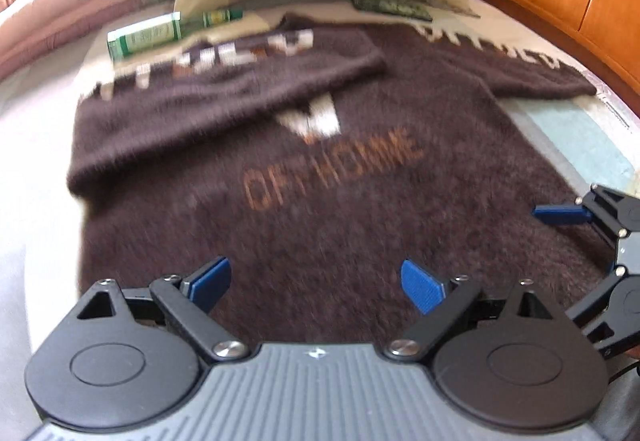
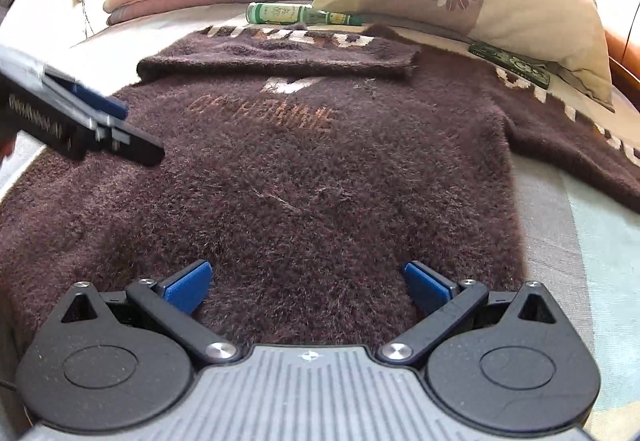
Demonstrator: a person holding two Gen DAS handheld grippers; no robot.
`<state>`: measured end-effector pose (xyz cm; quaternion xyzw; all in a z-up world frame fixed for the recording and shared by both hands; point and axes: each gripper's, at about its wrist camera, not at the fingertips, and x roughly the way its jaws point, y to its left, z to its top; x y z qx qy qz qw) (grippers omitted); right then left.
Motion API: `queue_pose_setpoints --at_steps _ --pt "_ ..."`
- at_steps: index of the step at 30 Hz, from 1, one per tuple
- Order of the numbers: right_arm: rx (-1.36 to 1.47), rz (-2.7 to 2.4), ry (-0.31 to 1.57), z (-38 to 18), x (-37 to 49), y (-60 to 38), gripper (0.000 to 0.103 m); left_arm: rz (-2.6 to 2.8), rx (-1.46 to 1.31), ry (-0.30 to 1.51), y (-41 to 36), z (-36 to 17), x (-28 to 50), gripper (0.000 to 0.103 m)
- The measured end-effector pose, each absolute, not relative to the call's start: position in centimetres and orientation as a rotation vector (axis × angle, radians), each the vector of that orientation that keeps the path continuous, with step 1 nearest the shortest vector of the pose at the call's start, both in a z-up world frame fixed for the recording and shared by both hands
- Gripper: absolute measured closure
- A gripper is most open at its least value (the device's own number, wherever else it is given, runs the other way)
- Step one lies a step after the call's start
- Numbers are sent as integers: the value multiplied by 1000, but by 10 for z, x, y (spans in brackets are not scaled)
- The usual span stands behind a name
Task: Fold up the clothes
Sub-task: 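Pull both open grippers back over the sweater front, then move the open right gripper to the cuff of the spread striped sleeve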
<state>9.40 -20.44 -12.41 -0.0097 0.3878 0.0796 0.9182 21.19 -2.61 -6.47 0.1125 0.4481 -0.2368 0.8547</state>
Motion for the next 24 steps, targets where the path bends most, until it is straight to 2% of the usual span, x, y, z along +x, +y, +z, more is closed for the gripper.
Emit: queue_pose_setpoints --at_steps 5,18,24 --pt "-34 135 796 -123 79 -203 0 -424 208 988 -20 -82 195 11" --pt "-15 35 796 -123 62 -198 0 -430 145 945 -30 -63 168 10" --pt "-18 30 817 -120 49 -203 0 -435 136 964 -36 -71 161 10"
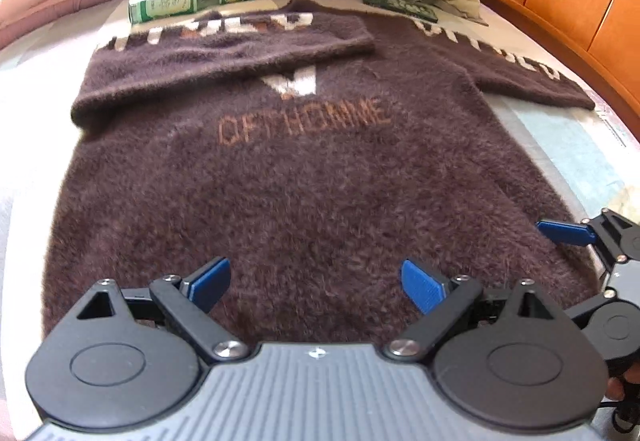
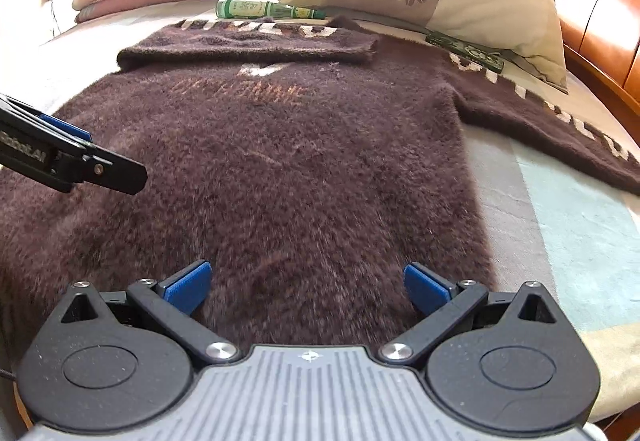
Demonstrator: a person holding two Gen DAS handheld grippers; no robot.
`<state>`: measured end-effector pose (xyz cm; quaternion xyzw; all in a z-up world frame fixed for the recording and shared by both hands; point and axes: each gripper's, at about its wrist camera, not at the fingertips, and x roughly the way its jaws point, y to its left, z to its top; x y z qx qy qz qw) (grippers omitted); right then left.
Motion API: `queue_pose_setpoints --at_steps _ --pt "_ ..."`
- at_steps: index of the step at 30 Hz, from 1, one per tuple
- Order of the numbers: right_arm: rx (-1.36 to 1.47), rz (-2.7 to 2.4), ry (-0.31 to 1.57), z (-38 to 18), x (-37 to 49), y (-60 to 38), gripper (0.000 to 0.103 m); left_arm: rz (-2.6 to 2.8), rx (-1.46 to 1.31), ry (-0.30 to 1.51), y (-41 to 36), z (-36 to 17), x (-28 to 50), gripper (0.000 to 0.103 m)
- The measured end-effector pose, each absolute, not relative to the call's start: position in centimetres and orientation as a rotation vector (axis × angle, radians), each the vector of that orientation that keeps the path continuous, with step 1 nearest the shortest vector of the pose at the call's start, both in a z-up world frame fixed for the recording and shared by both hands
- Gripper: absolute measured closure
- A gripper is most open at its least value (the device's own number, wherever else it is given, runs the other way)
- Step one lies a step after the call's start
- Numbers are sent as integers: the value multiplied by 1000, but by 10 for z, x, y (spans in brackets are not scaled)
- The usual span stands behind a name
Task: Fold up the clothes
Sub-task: 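Move the open right gripper to the cuff of the spread striped sleeve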
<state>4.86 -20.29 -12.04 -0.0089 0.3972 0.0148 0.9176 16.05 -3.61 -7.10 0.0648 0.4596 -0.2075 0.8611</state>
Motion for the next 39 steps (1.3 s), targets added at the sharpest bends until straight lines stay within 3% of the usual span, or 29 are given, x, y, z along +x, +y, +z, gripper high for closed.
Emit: queue_pose_setpoints --at_steps 18,39 --pt "245 132 775 -109 19 -264 0 -424 125 920 -60 -63 145 9" --pt "882 -203 462 -127 51 -506 0 -635 171 867 -125 -60 140 9"
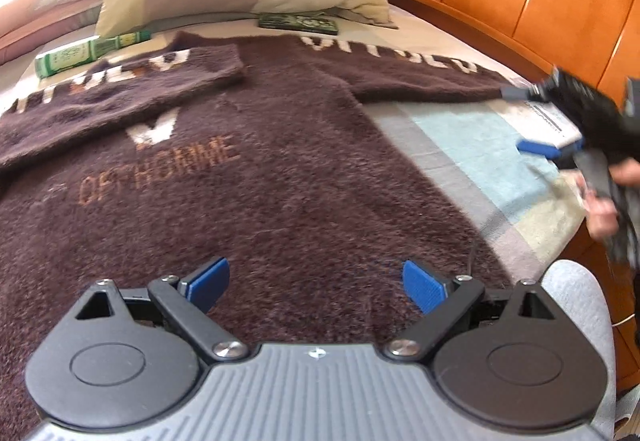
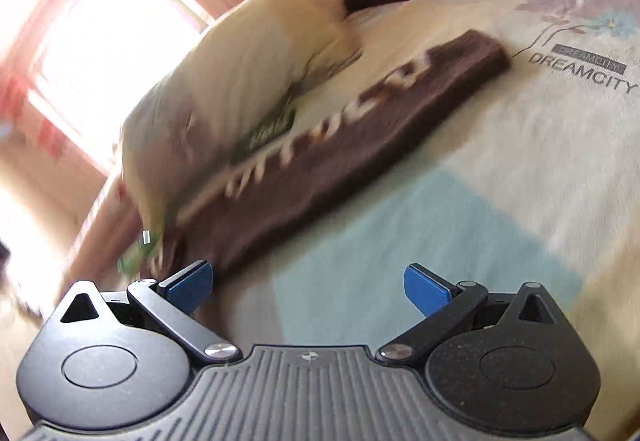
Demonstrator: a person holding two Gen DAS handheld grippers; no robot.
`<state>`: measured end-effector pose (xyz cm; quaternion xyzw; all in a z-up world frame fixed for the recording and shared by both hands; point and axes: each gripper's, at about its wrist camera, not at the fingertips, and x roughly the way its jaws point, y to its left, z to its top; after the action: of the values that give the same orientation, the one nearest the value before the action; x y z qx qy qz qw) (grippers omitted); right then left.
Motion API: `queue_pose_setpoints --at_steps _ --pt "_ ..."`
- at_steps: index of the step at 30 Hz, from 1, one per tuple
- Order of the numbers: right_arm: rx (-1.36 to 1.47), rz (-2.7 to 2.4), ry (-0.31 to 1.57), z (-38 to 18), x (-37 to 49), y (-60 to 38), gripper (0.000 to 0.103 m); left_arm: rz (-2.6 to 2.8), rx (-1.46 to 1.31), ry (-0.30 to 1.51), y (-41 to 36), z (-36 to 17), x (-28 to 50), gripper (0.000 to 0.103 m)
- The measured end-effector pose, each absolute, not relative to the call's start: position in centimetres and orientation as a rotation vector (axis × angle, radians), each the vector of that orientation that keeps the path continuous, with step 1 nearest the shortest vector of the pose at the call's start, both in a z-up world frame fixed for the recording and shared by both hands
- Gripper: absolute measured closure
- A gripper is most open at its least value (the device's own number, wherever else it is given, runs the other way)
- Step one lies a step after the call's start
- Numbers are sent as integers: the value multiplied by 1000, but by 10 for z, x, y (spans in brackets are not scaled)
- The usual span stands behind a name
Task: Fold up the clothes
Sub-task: 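Move the open right gripper to the cuff of the spread striped sleeve, then close the right gripper on the striped sleeve cuff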
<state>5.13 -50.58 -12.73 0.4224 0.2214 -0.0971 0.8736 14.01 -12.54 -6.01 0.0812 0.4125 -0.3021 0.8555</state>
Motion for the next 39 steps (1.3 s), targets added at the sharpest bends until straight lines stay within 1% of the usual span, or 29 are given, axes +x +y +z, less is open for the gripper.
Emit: queue_pose_setpoints --at_steps 3,7,12,17,26,32,34,37,39 --pt "927 -298 465 -134 71 -538 0 -640 176 871 -127 -62 140 9" --pt "1002 -279 424 -144 91 -568 0 -629 185 870 -125 -63 141 9" --pt "1068 -303 337 -150 103 -593 0 -629 186 871 -126 -65 142 9" --pt "1044 -308 281 -154 116 -606 0 -631 191 875 -127 -67 143 9" --pt "1065 -307 304 -151 134 -623 0 -630 199 885 -128 -71 141 9" --pt "1156 -257 264 -153 136 -630 0 -625 202 886 -129 -71 140 9" --pt "1144 -226 261 -155 137 -625 0 -628 202 890 -129 -72 140 9" --pt "1168 -213 189 -160 131 -632 0 -625 208 896 -130 -73 140 9" --pt "1229 -221 126 -165 127 -642 4 -622 211 897 -130 -73 140 9"
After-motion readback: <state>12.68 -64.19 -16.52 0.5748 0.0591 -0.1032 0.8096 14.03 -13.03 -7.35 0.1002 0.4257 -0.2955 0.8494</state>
